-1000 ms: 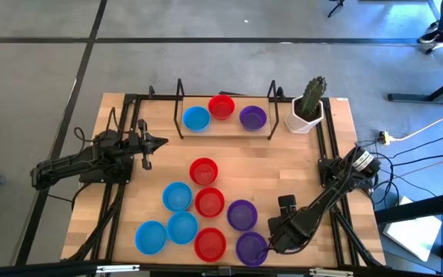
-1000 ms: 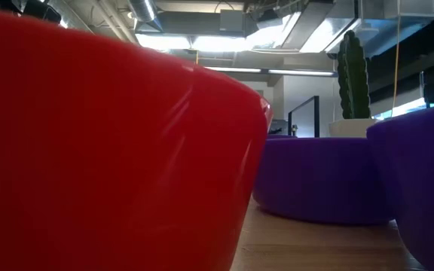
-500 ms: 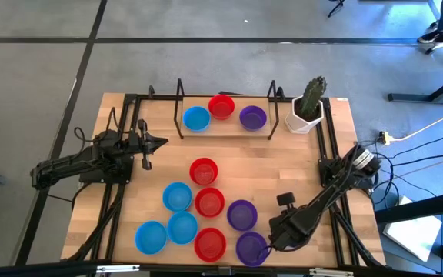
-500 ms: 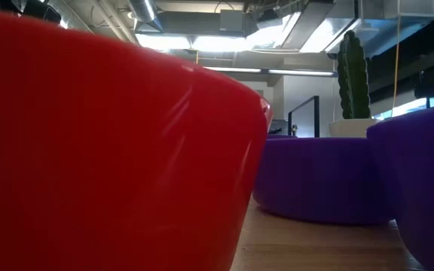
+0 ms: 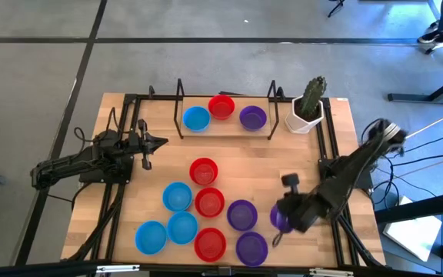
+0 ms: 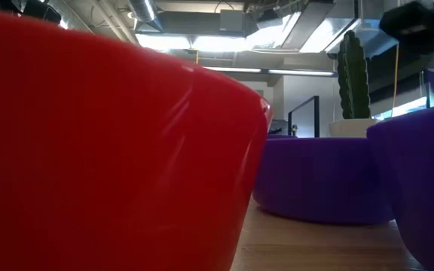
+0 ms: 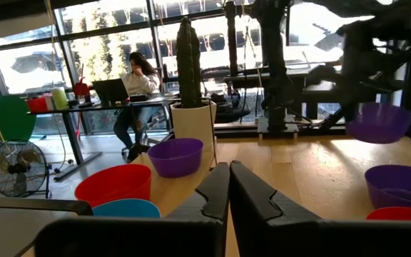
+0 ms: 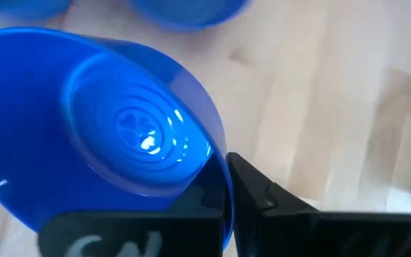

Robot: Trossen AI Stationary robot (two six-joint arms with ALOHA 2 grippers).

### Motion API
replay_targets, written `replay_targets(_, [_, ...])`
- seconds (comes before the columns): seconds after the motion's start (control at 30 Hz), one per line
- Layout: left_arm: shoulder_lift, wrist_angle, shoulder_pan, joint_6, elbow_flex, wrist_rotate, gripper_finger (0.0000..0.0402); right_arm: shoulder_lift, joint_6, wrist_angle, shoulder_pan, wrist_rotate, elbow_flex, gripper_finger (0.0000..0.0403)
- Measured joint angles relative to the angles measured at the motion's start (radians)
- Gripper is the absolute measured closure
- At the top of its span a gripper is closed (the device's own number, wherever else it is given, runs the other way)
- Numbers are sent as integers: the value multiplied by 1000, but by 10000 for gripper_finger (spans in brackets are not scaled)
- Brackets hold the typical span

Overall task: Pick & Place Mini bowls
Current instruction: Stack the purple bowl on top of the purple bowl on the shelf

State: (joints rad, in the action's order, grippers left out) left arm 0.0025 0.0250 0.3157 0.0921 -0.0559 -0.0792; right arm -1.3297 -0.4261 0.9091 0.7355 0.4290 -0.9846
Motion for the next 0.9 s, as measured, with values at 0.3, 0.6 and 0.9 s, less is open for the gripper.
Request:
replay_targets(0.3, [0, 0, 0, 0, 0, 0, 391, 390, -222, -292, -167, 52, 389, 398])
replay_targets(0.6, [0, 0, 0, 0, 0, 0, 395, 534, -326, -391, -214, 48, 550, 398])
replay_targets(0.9, [0, 0, 0, 0, 0, 0, 392, 548, -329, -397, -215, 54, 569, 399])
